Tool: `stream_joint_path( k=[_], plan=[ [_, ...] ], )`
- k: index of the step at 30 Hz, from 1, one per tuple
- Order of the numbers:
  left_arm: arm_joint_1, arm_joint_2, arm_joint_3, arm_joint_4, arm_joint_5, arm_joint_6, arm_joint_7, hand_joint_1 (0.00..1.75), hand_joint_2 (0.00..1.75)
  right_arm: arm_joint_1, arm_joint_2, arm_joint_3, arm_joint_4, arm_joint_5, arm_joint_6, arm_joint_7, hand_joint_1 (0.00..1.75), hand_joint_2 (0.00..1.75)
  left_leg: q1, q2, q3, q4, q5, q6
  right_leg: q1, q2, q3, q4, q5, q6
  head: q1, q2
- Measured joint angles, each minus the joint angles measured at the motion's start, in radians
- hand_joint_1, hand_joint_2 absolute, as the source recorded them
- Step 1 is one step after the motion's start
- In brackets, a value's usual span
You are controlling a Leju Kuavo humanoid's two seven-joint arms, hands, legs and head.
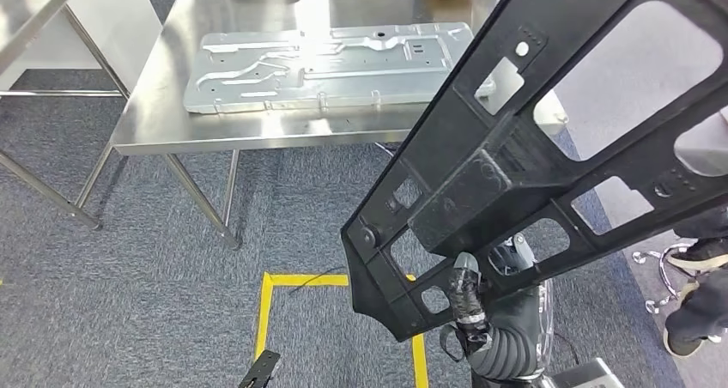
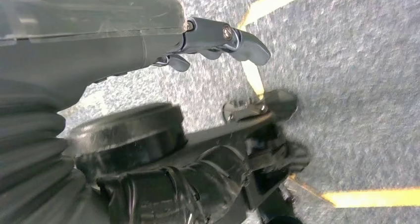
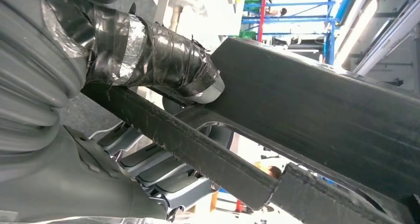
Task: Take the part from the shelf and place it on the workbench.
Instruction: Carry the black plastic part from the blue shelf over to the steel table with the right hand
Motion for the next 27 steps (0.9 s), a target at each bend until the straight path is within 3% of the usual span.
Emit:
stream_joint_path(
  k=[3, 4, 5, 6, 8, 9, 11, 14, 16, 18, 20, 22, 24, 25, 27],
  plan=[
    [-0.002, 0.000, 0.000, 0.000, -0.002, -0.003, 0.004, 0.00, 1.75, -0.004, -0.002, 0.000, 0.002, 0.010, 0.000, 0.010, 1.75, 1.75, 0.001, -0.001, 0.004, -0.003, 0.000, 0.008, -0.002, 0.001, -0.092, 0.183, -0.082, 0.007, 0.004, 0.000],
    [-0.002, 0.000, 0.000, 0.000, -0.002, -0.004, 0.005, 0.00, 1.75, -0.004, -0.003, 0.000, 0.003, 0.012, 0.000, 0.014, 1.75, 1.75, 0.001, -0.003, 0.004, -0.002, -0.001, 0.009, -0.002, 0.001, -0.118, 0.229, -0.093, 0.008, 0.004, 0.000],
    [-0.001, 0.000, 0.000, 0.000, -0.002, -0.005, 0.006, 0.00, 1.75, -0.004, -0.004, 0.000, 0.004, 0.015, 0.000, 0.017, 1.75, 1.75, 0.001, -0.007, 0.004, -0.001, -0.002, 0.008, -0.003, 0.002, -0.128, 0.239, -0.084, 0.010, 0.004, 0.000],
    [-0.001, 0.000, 0.000, 0.001, -0.002, -0.006, 0.006, 0.00, 1.75, -0.004, -0.005, 0.000, 0.005, 0.018, 0.000, 0.018, 1.75, 1.75, 0.002, -0.012, 0.005, 0.002, -0.004, 0.007, -0.005, 0.002, -0.118, 0.211, -0.057, 0.011, 0.004, 0.000],
    [-0.001, 0.000, 0.000, 0.001, -0.002, -0.008, 0.007, 0.00, 1.75, -0.007, -0.006, 0.000, 0.006, 0.022, 0.000, 0.021, 1.75, 1.75, 0.001, -0.024, 0.004, 0.013, -0.012, 0.000, -0.010, 0.018, -0.061, 0.083, 0.012, 0.012, 0.006, 0.000],
    [-0.003, 0.000, 0.000, 0.001, -0.002, -0.008, 0.007, 0.00, 1.75, -0.008, -0.007, 0.000, 0.006, 0.024, 0.000, 0.023, 1.75, 1.75, 0.000, -0.031, 0.000, 0.019, -0.017, -0.005, -0.013, 0.028, -0.034, 0.028, 0.032, 0.010, 0.006, 0.000],
    [-0.005, 0.000, 0.000, 0.001, -0.002, -0.008, 0.007, 0.00, 1.75, -0.011, -0.009, 0.000, 0.006, 0.028, 0.000, 0.030, 1.75, 1.75, -0.002, -0.042, -0.008, 0.029, -0.022, -0.016, -0.013, 0.039, -0.012, -0.021, 0.035, 0.002, 0.007, 0.000],
    [-0.002, 0.001, 0.000, 0.001, -0.002, -0.007, 0.007, 0.00, 1.75, -0.012, -0.009, 0.000, 0.006, 0.032, 0.000, 0.035, 1.75, 1.75, 0.003, -0.043, -0.018, 0.041, -0.032, -0.030, -0.011, 0.024, -0.007, -0.027, 0.035, -0.017, 0.003, 0.000],
    [-0.002, 0.001, 0.000, 0.002, -0.002, -0.007, 0.008, 0.00, 1.75, -0.013, -0.009, 0.000, 0.006, 0.034, 0.000, 0.035, 1.75, 1.75, 0.005, -0.024, -0.055, 0.118, -0.073, -0.039, -0.011, 0.009, -0.002, -0.032, 0.035, -0.028, -0.002, 0.000],
    [-0.003, 0.001, 0.000, 0.002, -0.002, -0.007, 0.011, 0.00, 1.75, -0.013, -0.009, 0.000, 0.006, 0.036, 0.000, 0.037, 1.75, 1.75, 0.005, -0.010, -0.120, 0.244, -0.126, -0.044, -0.008, -0.005, 0.000, -0.033, 0.032, -0.034, -0.006, 0.000],
    [-0.002, 0.000, 0.000, 0.002, -0.002, -0.007, 0.013, 0.00, 1.75, -0.013, -0.009, 0.000, 0.007, 0.036, 0.000, 0.038, 1.75, 1.75, 0.006, -0.007, -0.160, 0.310, -0.136, -0.045, -0.004, -0.015, 0.002, -0.032, 0.029, -0.037, -0.006, 0.000],
    [0.000, 0.000, 0.000, 0.002, -0.002, -0.007, 0.013, 0.00, 1.75, -0.013, -0.009, 0.000, 0.007, 0.033, 0.000, 0.038, 1.75, 1.75, 0.005, -0.005, -0.132, 0.243, -0.081, -0.040, -0.002, -0.018, 0.007, -0.032, 0.025, -0.037, -0.006, 0.000],
    [0.000, 0.000, 0.000, 0.002, -0.002, -0.007, 0.013, 0.00, 1.75, -0.013, -0.009, 0.000, 0.007, 0.026, 0.000, 0.035, 1.75, 1.75, 0.001, 0.002, -0.068, 0.110, -0.020, -0.030, 0.001, -0.019, 0.013, -0.032, 0.021, -0.034, -0.005, 0.000],
    [-0.001, 0.000, 0.000, 0.002, -0.002, -0.008, 0.013, 0.00, 1.75, -0.013, -0.009, 0.000, 0.007, 0.021, 0.000, 0.034, 1.75, 1.75, -0.003, 0.005, -0.044, 0.063, -0.007, -0.025, 0.002, -0.019, 0.015, -0.032, 0.019, -0.031, -0.006, 0.000],
    [-0.002, 0.001, 0.000, 0.002, -0.002, -0.010, 0.013, 0.00, 1.75, -0.012, -0.009, 0.000, 0.007, 0.015, 0.000, 0.031, 1.75, 1.75, -0.010, 0.006, -0.027, 0.032, -0.009, -0.019, 0.003, -0.019, 0.015, -0.035, 0.019, -0.023, -0.005, 0.000]
  ],
)
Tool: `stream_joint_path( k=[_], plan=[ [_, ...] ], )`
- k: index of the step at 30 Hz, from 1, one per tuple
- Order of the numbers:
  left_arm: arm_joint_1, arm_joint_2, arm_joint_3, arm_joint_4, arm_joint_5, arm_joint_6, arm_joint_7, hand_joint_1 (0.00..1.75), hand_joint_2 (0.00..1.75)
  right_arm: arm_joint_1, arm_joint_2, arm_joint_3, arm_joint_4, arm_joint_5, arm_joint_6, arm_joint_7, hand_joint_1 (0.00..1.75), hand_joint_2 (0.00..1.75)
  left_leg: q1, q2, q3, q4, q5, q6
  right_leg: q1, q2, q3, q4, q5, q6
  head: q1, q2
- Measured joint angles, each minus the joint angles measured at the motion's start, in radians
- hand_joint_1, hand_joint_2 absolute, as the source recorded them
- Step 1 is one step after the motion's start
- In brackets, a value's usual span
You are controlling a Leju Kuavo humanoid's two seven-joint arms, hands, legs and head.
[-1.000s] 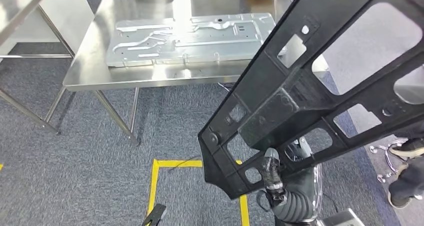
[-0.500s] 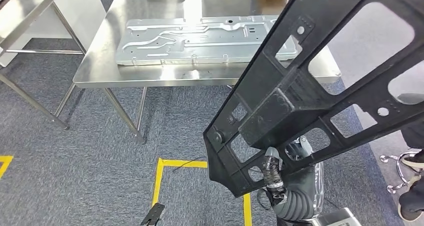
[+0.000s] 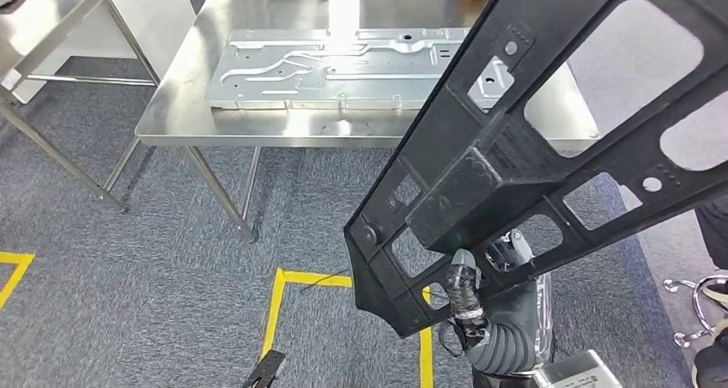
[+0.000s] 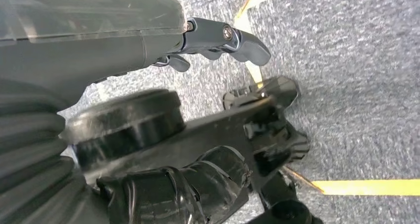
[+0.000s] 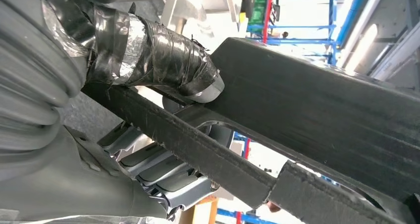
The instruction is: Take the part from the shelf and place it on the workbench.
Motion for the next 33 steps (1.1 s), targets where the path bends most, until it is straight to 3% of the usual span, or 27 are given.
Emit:
stream_joint_path(
  k=[2, 4, 7, 8, 9, 10, 12, 14, 19, 21, 23, 24, 25, 27, 29, 30, 33],
  plan=[
    [0.001, 0.001, 0.000, 0.000, 0.000, -0.003, 0.000, 0.00, 1.75, 0.000, 0.000, 0.000, 0.000, -0.002, 0.000, -0.002, 1.75, 1.75, 0.002, -0.003, 0.006, -0.011, 0.003, 0.008, -0.002, 0.000, 0.002, -0.003, -0.002, 0.011, 0.000, 0.000],
    [0.001, 0.001, 0.000, 0.001, 0.001, -0.005, 0.000, 0.00, 1.75, 0.000, -0.001, 0.000, -0.001, -0.003, 0.000, -0.003, 1.75, 1.75, 0.008, -0.004, 0.017, -0.026, 0.008, 0.020, -0.002, 0.007, -0.010, 0.031, -0.025, 0.020, 0.002, 0.000],
    [-0.001, 0.000, 0.000, 0.001, 0.001, -0.006, 0.000, 0.00, 1.75, 0.001, -0.001, 0.000, -0.001, -0.006, 0.000, -0.007, 1.75, 1.75, 0.009, -0.005, 0.024, -0.030, 0.008, 0.032, -0.003, 0.017, -0.097, 0.206, -0.103, 0.027, 0.006, 0.000],
    [-0.001, 0.000, 0.000, 0.001, 0.001, -0.006, 0.000, 0.00, 1.75, 0.002, -0.001, 0.000, -0.001, -0.007, 0.000, -0.008, 1.75, 1.75, 0.009, -0.006, 0.024, -0.030, 0.007, 0.033, -0.004, 0.017, -0.125, 0.254, -0.114, 0.029, 0.007, 0.000],
    [0.000, 0.000, 0.000, 0.001, 0.001, -0.007, 0.000, 0.00, 1.75, 0.002, -0.001, 0.000, 0.000, -0.008, 0.000, -0.009, 1.75, 1.75, 0.009, -0.008, 0.025, -0.029, 0.006, 0.033, -0.005, 0.017, -0.138, 0.268, -0.107, 0.030, 0.007, 0.000],
    [0.000, 0.000, 0.000, 0.001, 0.001, -0.007, 0.000, 0.00, 1.75, 0.002, -0.001, 0.000, 0.000, -0.009, 0.000, -0.010, 1.75, 1.75, 0.009, -0.010, 0.026, -0.028, 0.004, 0.032, -0.007, 0.017, -0.131, 0.245, -0.081, 0.031, 0.007, 0.000],
    [0.000, 0.000, 0.000, 0.001, 0.000, -0.009, 0.000, 0.00, 1.75, 0.002, -0.002, 0.000, 0.000, -0.009, 0.000, -0.012, 1.75, 1.75, 0.011, -0.016, 0.030, -0.021, -0.004, 0.026, -0.011, 0.020, -0.076, 0.119, -0.012, 0.032, 0.007, 0.000],
    [-0.001, 0.000, 0.000, 0.001, 0.000, -0.009, 0.000, 0.00, 1.75, 0.002, -0.002, 0.000, 0.000, -0.010, 0.000, -0.014, 1.75, 1.75, 0.008, -0.020, 0.027, -0.010, -0.012, 0.015, -0.011, 0.025, -0.030, 0.022, 0.019, 0.028, 0.007, 0.000],
    [-0.001, 0.000, 0.000, 0.001, 0.000, -0.011, -0.002, 0.00, 1.75, 0.002, -0.002, 0.000, 0.001, -0.015, 0.000, -0.014, 1.75, 1.75, 0.009, -0.019, 0.017, 0.007, -0.028, -0.010, -0.009, 0.025, -0.018, -0.003, 0.020, 0.002, 0.005, 0.000],
    [-0.001, 0.000, 0.000, 0.001, 0.000, -0.012, -0.006, 0.00, 1.75, 0.001, -0.002, 0.000, 0.001, -0.019, 0.000, -0.015, 1.75, 1.75, 0.012, -0.013, -0.025, 0.094, -0.071, -0.019, -0.011, 0.021, -0.011, -0.008, 0.019, -0.007, 0.001, 0.000],
    [0.000, 0.000, 0.000, 0.001, 0.001, -0.014, -0.008, 0.00, 1.75, 0.001, -0.002, 0.000, 0.003, -0.024, 0.000, -0.015, 1.75, 1.75, 0.015, -0.011, -0.093, 0.217, -0.115, -0.025, -0.010, 0.018, -0.009, -0.008, 0.015, -0.012, -0.001, 0.000],
    [0.001, 0.000, 0.000, 0.001, 0.001, -0.015, -0.008, 0.00, 1.75, 0.001, -0.002, 0.000, 0.004, -0.026, 0.000, -0.016, 1.75, 1.75, 0.016, -0.010, -0.116, 0.253, -0.117, -0.026, -0.009, 0.017, -0.008, -0.008, 0.014, -0.014, -0.001, 0.000],
    [0.002, -0.001, 0.000, 0.001, 0.002, -0.016, -0.008, 0.00, 1.75, 0.001, -0.002, 0.000, 0.004, -0.029, 0.000, -0.016, 1.75, 1.75, 0.016, -0.010, -0.122, 0.254, -0.102, -0.026, -0.008, 0.017, -0.006, -0.008, 0.012, -0.014, -0.001, 0.000],
    [0.002, 0.000, 0.000, 0.001, 0.007, -0.017, -0.010, 0.00, 1.75, 0.001, -0.002, 0.000, 0.005, -0.033, 0.000, -0.018, 1.75, 1.75, 0.016, -0.008, -0.081, 0.153, -0.030, -0.021, -0.007, 0.018, 0.003, -0.008, 0.006, -0.013, -0.001, 0.000],
    [0.000, 0.001, -0.001, 0.001, 0.012, -0.017, -0.014, 0.00, 1.75, -0.002, -0.002, 0.000, 0.007, -0.036, 0.000, -0.021, 1.75, 1.75, 0.011, -0.005, -0.023, 0.034, 0.013, -0.013, -0.005, 0.018, 0.012, -0.009, 0.000, -0.007, 0.000, 0.000],
    [-0.001, 0.001, -0.001, 0.001, 0.015, -0.019, -0.015, 0.00, 1.75, -0.005, -0.002, 0.000, 0.008, -0.038, 0.001, -0.023, 1.75, 1.75, 0.008, -0.003, -0.007, 0.001, 0.017, -0.009, -0.004, 0.017, 0.013, -0.010, -0.001, -0.002, 0.000, 0.000],
    [-0.001, 0.005, -0.001, 0.001, 0.021, -0.025, -0.014, 0.00, 1.75, -0.018, -0.002, 0.002, 0.017, -0.044, 0.001, -0.027, 1.75, 1.75, 0.005, -0.006, 0.005, -0.021, 0.014, 0.004, -0.003, 0.016, 0.016, -0.019, -0.003, 0.013, 0.000, 0.000]
  ],
)
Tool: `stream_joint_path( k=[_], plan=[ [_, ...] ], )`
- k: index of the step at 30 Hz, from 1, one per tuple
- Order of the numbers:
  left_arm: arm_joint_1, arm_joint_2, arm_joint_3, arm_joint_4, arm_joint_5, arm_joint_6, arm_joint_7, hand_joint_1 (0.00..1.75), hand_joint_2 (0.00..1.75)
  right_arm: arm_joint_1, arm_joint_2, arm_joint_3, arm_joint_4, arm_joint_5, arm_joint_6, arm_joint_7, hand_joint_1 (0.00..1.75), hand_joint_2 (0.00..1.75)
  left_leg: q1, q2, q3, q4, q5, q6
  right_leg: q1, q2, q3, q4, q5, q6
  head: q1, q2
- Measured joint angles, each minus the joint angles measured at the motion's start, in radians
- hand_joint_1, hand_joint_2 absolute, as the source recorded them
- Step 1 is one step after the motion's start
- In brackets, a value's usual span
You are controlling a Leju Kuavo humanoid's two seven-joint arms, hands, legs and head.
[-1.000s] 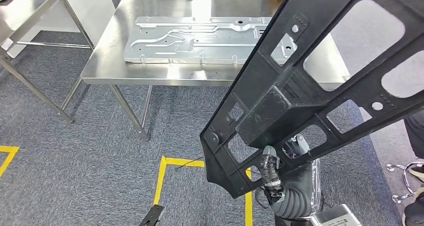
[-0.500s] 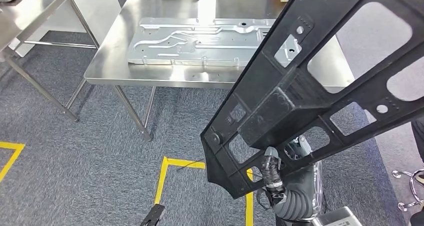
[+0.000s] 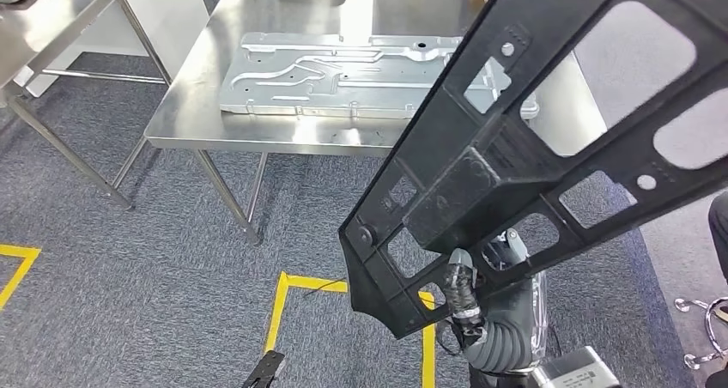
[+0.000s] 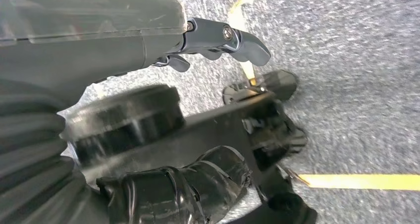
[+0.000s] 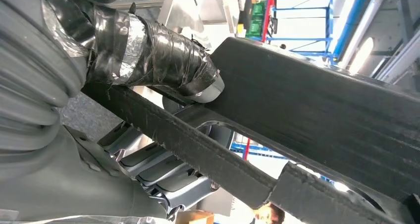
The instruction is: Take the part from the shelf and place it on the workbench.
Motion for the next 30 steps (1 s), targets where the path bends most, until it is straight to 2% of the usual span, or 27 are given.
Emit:
stream_joint_path(
  k=[2, 3, 5, 6, 7, 8, 10, 11, 12, 13, 16, 17, 18, 19, 21, 22, 23, 24, 25, 26, 27, 28, 30],
  plan=[
    [0.001, 0.003, 0.000, 0.000, 0.000, -0.002, 0.003, 0.00, 1.75, -0.006, 0.000, 0.000, 0.006, -0.002, 0.000, -0.002, 1.75, 1.75, 0.005, -0.001, 0.016, -0.016, 0.003, 0.010, 0.001, 0.002, -0.009, 0.028, -0.017, 0.008, 0.001, 0.000],
    [0.001, 0.003, 0.000, 0.000, 0.000, -0.003, 0.004, 0.00, 1.75, -0.008, -0.001, 0.000, 0.009, -0.003, 0.000, -0.003, 1.75, 1.75, 0.008, -0.001, 0.024, -0.023, 0.003, 0.015, 0.002, 0.003, -0.031, 0.072, -0.038, 0.012, 0.003, 0.000],
    [-0.002, 0.004, 0.000, 0.000, -0.001, -0.003, 0.005, 0.00, 1.75, -0.010, -0.001, 0.000, 0.015, -0.003, 0.000, -0.005, 1.75, 1.75, 0.007, -0.001, 0.032, -0.025, -0.002, 0.022, 0.001, 0.005, -0.104, 0.205, -0.085, 0.014, 0.005, 0.000],
    [-0.002, 0.004, 0.000, 0.000, -0.001, -0.003, 0.005, 0.00, 1.75, -0.009, -0.001, 0.000, 0.018, -0.002, 0.000, -0.006, 1.75, 1.75, 0.006, -0.001, 0.036, -0.025, -0.006, 0.024, 0.000, 0.005, -0.140, 0.259, -0.096, 0.016, 0.006, 0.000],
    [-0.001, 0.004, 0.000, 0.000, -0.001, -0.003, 0.005, 0.00, 1.75, -0.008, -0.001, 0.000, 0.021, -0.002, 0.000, -0.006, 1.75, 1.75, 0.006, -0.002, 0.041, -0.025, -0.010, 0.025, -0.001, 0.005, -0.162, 0.282, -0.088, 0.017, 0.006, 0.000],
    [0.000, 0.005, 0.000, 0.000, -0.001, -0.003, 0.004, 0.00, 1.75, -0.007, -0.001, 0.000, 0.025, -0.001, 0.000, -0.006, 1.75, 1.75, 0.007, -0.003, 0.047, -0.024, -0.015, 0.024, -0.002, 0.005, -0.164, 0.264, -0.060, 0.017, 0.006, 0.000],
    [0.001, 0.005, 0.000, 0.001, -0.001, -0.003, 0.004, 0.00, 1.75, -0.006, -0.001, 0.000, 0.029, 0.000, 0.000, -0.006, 1.75, 1.75, 0.008, -0.006, 0.060, -0.019, -0.029, 0.019, -0.005, 0.005, -0.120, 0.139, 0.022, 0.016, 0.007, 0.000],
    [0.001, 0.005, 0.000, 0.001, -0.001, -0.003, 0.003, 0.00, 1.75, -0.006, -0.001, 0.000, 0.030, 0.001, 0.000, -0.006, 1.75, 1.75, 0.006, -0.008, 0.061, -0.016, -0.037, 0.014, -0.004, 0.007, -0.094, 0.078, 0.047, 0.015, 0.008, 0.000],
    [-0.001, 0.005, 0.000, 0.001, -0.001, -0.004, 0.003, 0.00, 1.75, -0.005, -0.001, 0.000, 0.031, 0.001, 0.000, -0.006, 1.75, 1.75, 0.004, -0.010, 0.060, -0.012, -0.043, 0.008, -0.005, 0.008, -0.077, 0.039, 0.059, 0.012, 0.009, 0.000],
    [-0.001, 0.005, 0.000, 0.001, -0.001, -0.004, 0.003, 0.00, 1.75, -0.005, -0.001, 0.000, 0.032, 0.002, 0.000, -0.006, 1.75, 1.75, 0.002, -0.011, 0.058, -0.009, -0.048, 0.004, -0.004, 0.009, -0.071, 0.022, 0.057, 0.008, 0.011, 0.000],
    [-0.002, 0.007, 0.000, 0.001, -0.001, -0.004, 0.003, 0.00, 1.75, -0.003, -0.002, 0.000, 0.035, 0.002, 0.000, -0.006, 1.75, 1.75, 0.001, -0.010, 0.059, -0.004, -0.060, -0.010, -0.004, 0.010, -0.064, 0.017, 0.050, -0.009, 0.009, 0.000],
    [-0.002, 0.008, 0.000, 0.001, -0.001, -0.004, 0.003, 0.00, 1.75, -0.003, -0.002, 0.000, 0.036, 0.003, 0.000, -0.007, 1.75, 1.75, 0.002, -0.008, 0.053, 0.016, -0.072, -0.016, -0.006, 0.009, -0.059, 0.015, 0.046, -0.016, 0.007, 0.000],
    [-0.002, 0.009, 0.000, 0.001, -0.001, -0.005, 0.003, 0.00, 1.75, -0.004, -0.001, 0.000, 0.036, 0.004, 0.000, -0.007, 1.75, 1.75, 0.004, -0.007, 0.035, 0.056, -0.092, -0.021, -0.007, 0.007, -0.053, 0.013, 0.043, -0.022, 0.005, 0.000],
    [-0.002, 0.009, 0.000, 0.001, -0.001, -0.005, 0.003, 0.00, 1.75, -0.004, -0.001, 0.000, 0.036, 0.005, 0.000, -0.007, 1.75, 1.75, 0.005, -0.005, 0.003, 0.117, -0.118, -0.026, -0.006, 0.005, -0.048, 0.013, 0.039, -0.026, 0.003, 0.000],
    [-0.001, 0.009, 0.000, 0.001, -0.001, -0.006, 0.004, 0.00, 1.75, -0.004, -0.001, 0.000, 0.038, 0.006, 0.000, -0.008, 1.75, 1.75, 0.007, -0.003, -0.079, 0.249, -0.159, -0.031, -0.002, 0.004, -0.041, 0.013, 0.032, -0.032, 0.002, 0.000],
    [0.001, 0.008, 0.000, 0.001, -0.001, -0.006, 0.004, 0.00, 1.75, -0.004, -0.001, 0.000, 0.040, 0.006, 0.000, -0.007, 1.75, 1.75, 0.008, -0.002, -0.108, 0.284, -0.157, -0.031, -0.001, 0.004, -0.037, 0.013, 0.028, -0.033, 0.001, 0.000],
    [0.002, 0.008, 0.000, 0.001, -0.001, -0.006, 0.004, 0.00, 1.75, -0.004, -0.001, 0.000, 0.041, 0.007, 0.000, -0.007, 1.75, 1.75, 0.008, -0.002, -0.118, 0.281, -0.135, -0.029, 0.001, 0.005, -0.032, 0.013, 0.023, -0.033, 0.001, 0.000],
    [0.003, 0.008, -0.001, 0.001, -0.001, -0.006, 0.004, 0.00, 1.75, -0.004, -0.001, 0.000, 0.043, 0.009, 0.000, -0.007, 1.75, 1.75, 0.008, -0.002, -0.107, 0.238, -0.095, -0.024, 0.002, 0.007, -0.024, 0.013, 0.018, -0.033, 0.001, 0.000],
    [0.003, 0.008, -0.001, 0.001, -0.001, -0.006, 0.004, 0.00, 1.75, -0.004, -0.001, 0.000, 0.043, 0.013, 0.000, -0.007, 1.75, 1.75, 0.006, -0.002, -0.081, 0.166, -0.047, -0.018, 0.003, 0.007, -0.015, 0.013, 0.013, -0.033, 0.001, 0.000],
    [0.002, 0.009, -0.001, 0.001, -0.001, -0.005, 0.003, 0.00, 1.75, -0.004, -0.001, 0.000, 0.044, 0.018, 0.000, -0.007, 1.75, 1.75, 0.003, -0.001, -0.052, 0.098, -0.013, -0.011, 0.005, 0.008, -0.008, 0.012, 0.007, -0.030, 0.002, 0.000],
    [0.001, 0.010, -0.001, 0.001, -0.001, -0.005, 0.003, 0.00, 1.75, -0.004, -0.001, 0.000, 0.044, 0.024, 0.000, -0.007, 1.75, 1.75, -0.001, 0.000, -0.028, 0.045, 0.009, -0.005, 0.005, 0.008, -0.003, 0.011, 0.003, -0.027, 0.003, 0.000],
    [0.000, 0.010, -0.001, 0.001, -0.001, -0.004, 0.002, 0.00, 1.75, -0.003, -0.001, 0.000, 0.045, 0.029, 0.000, -0.007, 1.75, 1.75, -0.005, 0.000, -0.015, 0.017, 0.015, -0.001, 0.005, 0.007, 0.000, 0.010, 0.000, -0.023, 0.004, 0.000],
    [0.000, 0.011, -0.001, 0.001, -0.001, -0.003, 0.002, 0.00, 1.75, -0.003, -0.001, 0.000, 0.045, 0.035, 0.000, -0.007, 1.75, 1.75, -0.010, 0.000, -0.008, 0.005, 0.011, 0.006, 0.003, 0.007, 0.003, 0.004, -0.002, -0.013, 0.003, 0.000]
  ],
)
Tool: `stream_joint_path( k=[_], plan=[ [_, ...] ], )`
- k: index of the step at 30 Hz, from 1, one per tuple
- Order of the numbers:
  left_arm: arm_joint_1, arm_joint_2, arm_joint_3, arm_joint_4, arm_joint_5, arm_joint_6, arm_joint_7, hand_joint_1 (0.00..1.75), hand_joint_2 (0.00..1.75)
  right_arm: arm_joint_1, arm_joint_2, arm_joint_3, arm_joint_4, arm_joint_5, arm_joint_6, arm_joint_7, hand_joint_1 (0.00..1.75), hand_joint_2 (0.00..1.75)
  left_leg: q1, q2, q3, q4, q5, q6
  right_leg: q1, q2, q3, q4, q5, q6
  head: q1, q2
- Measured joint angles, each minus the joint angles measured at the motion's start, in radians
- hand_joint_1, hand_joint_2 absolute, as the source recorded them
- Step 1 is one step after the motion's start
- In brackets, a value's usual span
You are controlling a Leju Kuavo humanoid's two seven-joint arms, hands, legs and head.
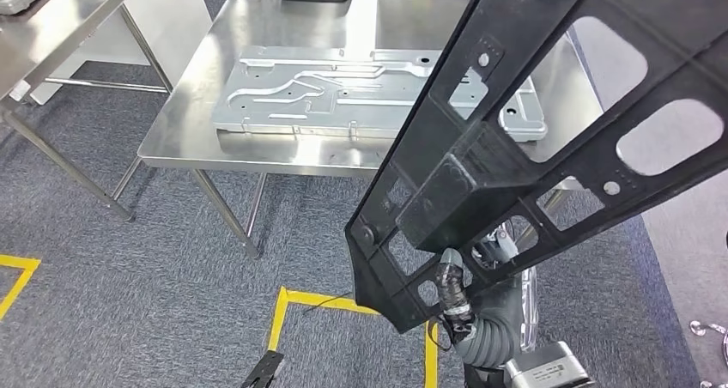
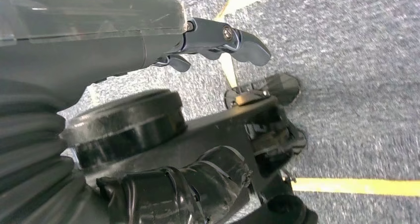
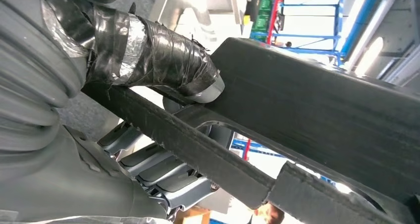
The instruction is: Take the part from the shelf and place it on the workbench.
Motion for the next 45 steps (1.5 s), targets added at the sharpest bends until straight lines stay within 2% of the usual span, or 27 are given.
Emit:
stream_joint_path(
  k=[2, 3, 4, 6, 7, 8, 9, 11, 13, 18, 20, 22, 23, 24, 26, 28, 31, 33, 34, 35, 37, 38, 39, 40, 42, 44, 45],
  plan=[
    [0.002, 0.000, 0.000, 0.000, 0.000, 0.000, -0.001, 0.00, 1.75, 0.001, 0.000, 0.000, 0.000, 0.002, 0.000, 0.000, 1.75, 1.75, 0.006, 0.000, 0.018, -0.020, 0.003, 0.008, 0.000, 0.000, 0.003, 0.005, -0.009, 0.011, 0.001, 0.000],
    [0.002, 0.000, 0.000, 0.000, 0.000, 0.001, -0.001, 0.00, 1.75, 0.001, 0.000, 0.000, 0.000, 0.004, 0.000, 0.000, 1.75, 1.75, 0.009, 0.001, 0.030, -0.032, 0.004, 0.012, 0.000, 0.000, -0.007, 0.030, -0.022, 0.015, 0.002, 0.000],
    [0.001, 0.000, 0.000, 0.000, 0.000, 0.001, -0.002, 0.00, 1.75, 0.002, 0.000, 0.000, 0.000, 0.006, 0.000, 0.000, 1.75, 1.75, 0.012, 0.001, 0.039, -0.039, 0.003, 0.017, 0.000, 0.000, -0.032, 0.078, -0.043, 0.019, 0.003, 0.000],
    [-0.001, 0.000, -0.001, 0.000, 0.001, 0.002, -0.002, 0.00, 1.75, 0.007, 0.000, 0.000, 0.000, 0.010, 0.000, 0.000, 1.75, 1.75, 0.012, 0.001, 0.048, -0.039, -0.006, 0.023, -0.002, 0.001, -0.110, 0.211, -0.090, 0.024, 0.005, 0.000],
    [-0.001, 0.000, -0.001, 0.000, 0.001, 0.002, -0.002, 0.00, 1.75, 0.010, 0.000, 0.000, 0.001, 0.011, 0.000, 0.000, 1.75, 1.75, 0.012, 0.001, 0.051, -0.036, -0.012, 0.024, -0.004, 0.001, -0.146, 0.264, -0.101, 0.027, 0.004, 0.000],
    [0.000, 0.000, -0.001, 0.000, 0.001, 0.002, -0.002, 0.00, 1.75, 0.012, 0.000, 0.000, 0.001, 0.011, 0.000, 0.000, 1.75, 1.75, 0.013, 0.001, 0.054, -0.032, -0.018, 0.023, -0.006, 0.000, -0.168, 0.284, -0.092, 0.030, 0.004, 0.000],
    [0.001, 0.000, -0.001, 0.000, 0.001, 0.002, -0.002, 0.00, 1.75, 0.014, 0.000, 0.000, 0.001, 0.012, 0.000, 0.000, 1.75, 1.75, 0.014, 0.000, 0.059, -0.028, -0.026, 0.022, -0.008, 0.000, -0.169, 0.265, -0.064, 0.033, 0.004, 0.000],
    [0.003, 0.000, -0.001, 0.000, 0.001, 0.002, -0.002, 0.00, 1.75, 0.014, 0.000, 0.000, 0.002, 0.012, -0.001, 0.000, 1.75, 1.75, 0.017, -0.002, 0.067, -0.016, -0.045, 0.014, -0.013, 0.001, -0.125, 0.145, 0.016, 0.037, 0.005, 0.000],
    [0.001, -0.001, -0.002, 0.000, 0.002, 0.002, -0.002, 0.00, 1.75, 0.016, 0.000, 0.000, 0.003, 0.013, -0.001, 0.004, 1.75, 1.75, 0.015, -0.005, 0.067, -0.002, -0.064, 0.001, -0.013, 0.002, -0.082, 0.049, 0.049, 0.031, 0.008, 0.000],
    [-0.001, -0.001, -0.005, 0.000, 0.004, 0.002, -0.006, 0.00, 1.75, 0.023, 0.001, 0.000, 0.003, 0.012, -0.001, 0.021, 1.75, 1.75, 0.014, -0.003, 0.067, 0.023, -0.092, -0.021, -0.011, 0.005, -0.061, 0.028, 0.032, -0.002, 0.003, 0.000],
    [-0.001, -0.001, -0.006, 0.000, 0.004, 0.002, -0.008, 0.00, 1.75, 0.024, 0.001, 0.000, 0.003, 0.010, -0.001, 0.021, 1.75, 1.75, 0.018, 0.000, 0.018, 0.120, -0.130, -0.030, -0.011, 0.002, -0.047, 0.023, 0.024, -0.012, -0.002, 0.000],
    [0.000, -0.002, -0.006, 0.000, 0.006, 0.002, -0.009, 0.00, 1.75, 0.026, 0.001, 0.000, 0.003, 0.010, -0.001, 0.020, 1.75, 1.75, 0.019, 0.000, -0.066, 0.249, -0.166, -0.034, -0.008, 0.000, -0.036, 0.023, 0.014, -0.017, -0.005, 0.000],
    [0.002, -0.002, -0.006, 0.000, 0.007, 0.002, -0.009, 0.00, 1.75, 0.027, 0.001, 0.000, 0.003, 0.010, -0.001, 0.020, 1.75, 1.75, 0.019, 0.000, -0.097, 0.286, -0.163, -0.033, -0.007, 0.001, -0.030, 0.023, 0.008, -0.018, -0.005, 0.000],
    [0.003, -0.003, -0.007, 0.000, 0.009, 0.002, -0.009, 0.00, 1.75, 0.029, 0.001, 0.000, 0.003, 0.010, -0.001, 0.020, 1.75, 1.75, 0.019, 0.000, -0.111, 0.286, -0.142, -0.030, -0.005, 0.003, -0.022, 0.023, 0.002, -0.019, -0.005, 0.000],
    [0.004, -0.003, -0.007, 0.000, 0.011, 0.002, -0.009, 0.00, 1.75, 0.030, 0.001, 0.000, 0.003, 0.010, -0.001, 0.020, 1.75, 1.75, 0.017, 0.000, -0.084, 0.180, -0.053, -0.017, -0.001, 0.005, 0.001, 0.022, -0.013, -0.019, -0.005, 0.000],
    [0.002, -0.002, -0.007, 0.000, 0.013, 0.002, -0.009, 0.00, 1.75, 0.030, 0.001, 0.000, 0.003, 0.010, 0.000, 0.019, 1.75, 1.75, 0.008, 0.001, -0.035, 0.063, 0.002, -0.003, 0.000, 0.006, 0.018, 0.017, -0.028, -0.013, -0.003, 0.000],
    [0.001, -0.002, -0.007, 0.000, 0.018, 0.003, -0.010, 0.00, 1.75, 0.029, 0.002, 0.000, 0.004, 0.008, 0.000, 0.018, 1.75, 1.75, -0.005, 0.001, -0.001, 0.002, -0.005, 0.010, -0.004, 0.004, 0.032, 0.009, -0.028, 0.004, -0.001, 0.000],
    [0.005, -0.002, -0.007, 0.000, 0.019, 0.003, -0.011, 0.00, 1.75, 0.029, 0.002, 0.000, 0.004, 0.007, 0.000, 0.018, 1.75, 1.75, -0.002, 0.000, 0.024, -0.019, -0.008, 0.015, -0.006, 0.002, 0.037, 0.027, -0.029, 0.013, -0.001, 0.000],
    [0.005, -0.002, -0.007, 0.000, 0.019, 0.003, -0.011, 0.00, 1.75, 0.028, 0.002, 0.000, 0.005, 0.006, -0.001, 0.018, 1.75, 1.75, 0.000, -0.001, 0.040, -0.026, -0.010, 0.020, -0.006, 0.002, 0.027, 0.054, -0.040, 0.016, 0.000, 0.000],
    [0.004, -0.002, -0.007, 0.000, 0.019, 0.004, -0.012, 0.00, 1.75, 0.027, 0.002, 0.000, 0.005, 0.005, -0.001, 0.017, 1.75, 1.75, 0.002, -0.001, 0.052, -0.031, -0.014, 0.023, -0.006, 0.002, 0.001, 0.100, -0.059, 0.019, 0.002, 0.000],
    [0.001, -0.001, -0.008, 0.000, 0.019, 0.005, -0.012, 0.00, 1.75, 0.027, 0.002, 0.000, 0.006, 0.001, -0.001, 0.017, 1.75, 1.75, 0.003, -0.001, 0.065, -0.031, -0.026, 0.029, -0.007, 0.002, -0.081, 0.220, -0.104, 0.024, 0.006, 0.000],
    [0.000, -0.001, -0.008, 0.000, 0.019, 0.005, -0.012, 0.00, 1.75, 0.027, 0.002, 0.000, 0.007, -0.002, -0.001, 0.016, 1.75, 1.75, 0.003, -0.001, 0.072, -0.031, -0.033, 0.029, -0.007, 0.002, -0.119, 0.263, -0.114, 0.027, 0.007, 0.000],
    [0.001, -0.002, -0.009, 0.000, 0.019, 0.005, -0.012, 0.00, 1.75, 0.028, 0.001, 0.000, 0.008, -0.006, -0.001, 0.016, 1.75, 1.75, 0.004, -0.001, 0.081, -0.030, -0.042, 0.028, -0.008, 0.002, -0.142, 0.274, -0.106, 0.028, 0.007, 0.000],
    [0.003, -0.002, -0.010, 0.000, 0.019, 0.005, -0.012, 0.00, 1.75, 0.028, 0.001, 0.000, 0.009, -0.008, -0.001, 0.015, 1.75, 1.75, 0.005, -0.001, 0.093, -0.030, -0.051, 0.026, -0.009, 0.002, -0.146, 0.248, -0.076, 0.030, 0.007, 0.000],
    [0.007, -0.004, -0.011, 0.000, 0.019, 0.005, -0.012, 0.00, 1.75, 0.028, 0.000, 0.000, 0.009, -0.011, -0.001, 0.011, 1.75, 1.75, 0.009, -0.002, 0.121, -0.028, -0.074, 0.016, -0.012, 0.002, -0.115, 0.129, 0.016, 0.033, 0.007, 0.000],
    [0.004, -0.005, -0.012, 0.001, 0.019, 0.005, -0.012, 0.00, 1.75, 0.028, 0.000, 0.000, 0.010, -0.013, -0.001, 0.006, 1.75, 1.75, 0.010, -0.004, 0.135, -0.024, -0.095, 0.003, -0.009, 0.001, -0.090, 0.042, 0.056, 0.025, 0.010, 0.000],
    [0.002, -0.005, -0.013, 0.001, 0.019, 0.005, -0.012, 0.00, 1.75, 0.029, -0.001, 0.000, 0.011, -0.014, -0.001, 0.004, 1.75, 1.75, 0.010, -0.004, 0.139, -0.022, -0.102, -0.003, -0.007, 0.001, -0.087, 0.031, 0.055, 0.017, 0.010, 0.000]
  ],
)
